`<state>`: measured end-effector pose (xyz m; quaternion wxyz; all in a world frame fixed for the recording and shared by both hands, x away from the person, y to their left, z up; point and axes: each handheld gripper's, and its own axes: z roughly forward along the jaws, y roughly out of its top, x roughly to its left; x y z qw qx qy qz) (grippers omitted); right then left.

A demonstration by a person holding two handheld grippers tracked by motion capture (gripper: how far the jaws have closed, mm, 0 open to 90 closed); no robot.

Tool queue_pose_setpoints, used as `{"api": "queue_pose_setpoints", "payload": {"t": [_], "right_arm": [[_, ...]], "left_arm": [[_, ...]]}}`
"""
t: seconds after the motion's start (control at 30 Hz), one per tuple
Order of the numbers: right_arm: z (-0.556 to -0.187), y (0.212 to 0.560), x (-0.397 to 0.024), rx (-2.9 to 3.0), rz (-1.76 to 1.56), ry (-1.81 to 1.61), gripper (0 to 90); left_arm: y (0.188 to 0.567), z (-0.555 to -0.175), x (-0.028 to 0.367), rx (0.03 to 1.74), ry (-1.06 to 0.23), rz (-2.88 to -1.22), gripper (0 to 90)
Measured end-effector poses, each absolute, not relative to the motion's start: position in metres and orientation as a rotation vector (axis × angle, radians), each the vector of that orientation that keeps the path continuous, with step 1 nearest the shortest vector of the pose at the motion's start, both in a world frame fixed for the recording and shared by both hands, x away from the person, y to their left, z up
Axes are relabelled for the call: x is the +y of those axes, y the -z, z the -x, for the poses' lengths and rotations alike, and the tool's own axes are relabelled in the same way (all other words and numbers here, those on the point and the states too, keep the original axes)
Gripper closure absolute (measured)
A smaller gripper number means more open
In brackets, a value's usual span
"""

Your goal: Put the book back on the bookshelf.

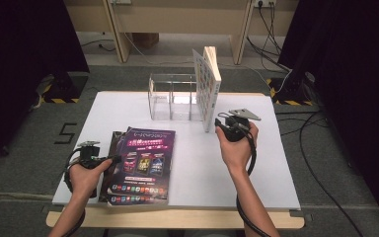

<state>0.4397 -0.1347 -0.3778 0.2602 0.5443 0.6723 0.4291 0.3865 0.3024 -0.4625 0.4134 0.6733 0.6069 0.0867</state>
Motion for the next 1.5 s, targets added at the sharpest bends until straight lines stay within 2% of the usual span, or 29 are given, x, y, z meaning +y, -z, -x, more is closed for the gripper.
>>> {"api": "queue_pose_setpoints", "payload": {"t": [0.67, 1.1, 1.23, 1.5], "right_arm": [[-0.434, 0.412, -0.133, 1.924, -1.527, -1.121, 60.0], [-0.435, 0.423, -0.129, 1.990, -1.552, -1.111, 59.1], [-0.435, 0.426, -0.124, 2.012, -1.567, -1.113, 58.7], [-0.436, 0.436, -0.109, 2.091, -1.584, -1.108, 57.7]], "left_arm": [[0.470, -0.424, 0.304, 1.587, -0.289, -1.779, 82.2], [0.474, -0.430, 0.304, 1.591, -0.253, -1.810, 88.8], [0.475, -0.430, 0.300, 1.579, -0.206, -1.814, 88.9], [0.473, -0.423, 0.282, 1.548, -0.246, -1.864, 88.8]]}}
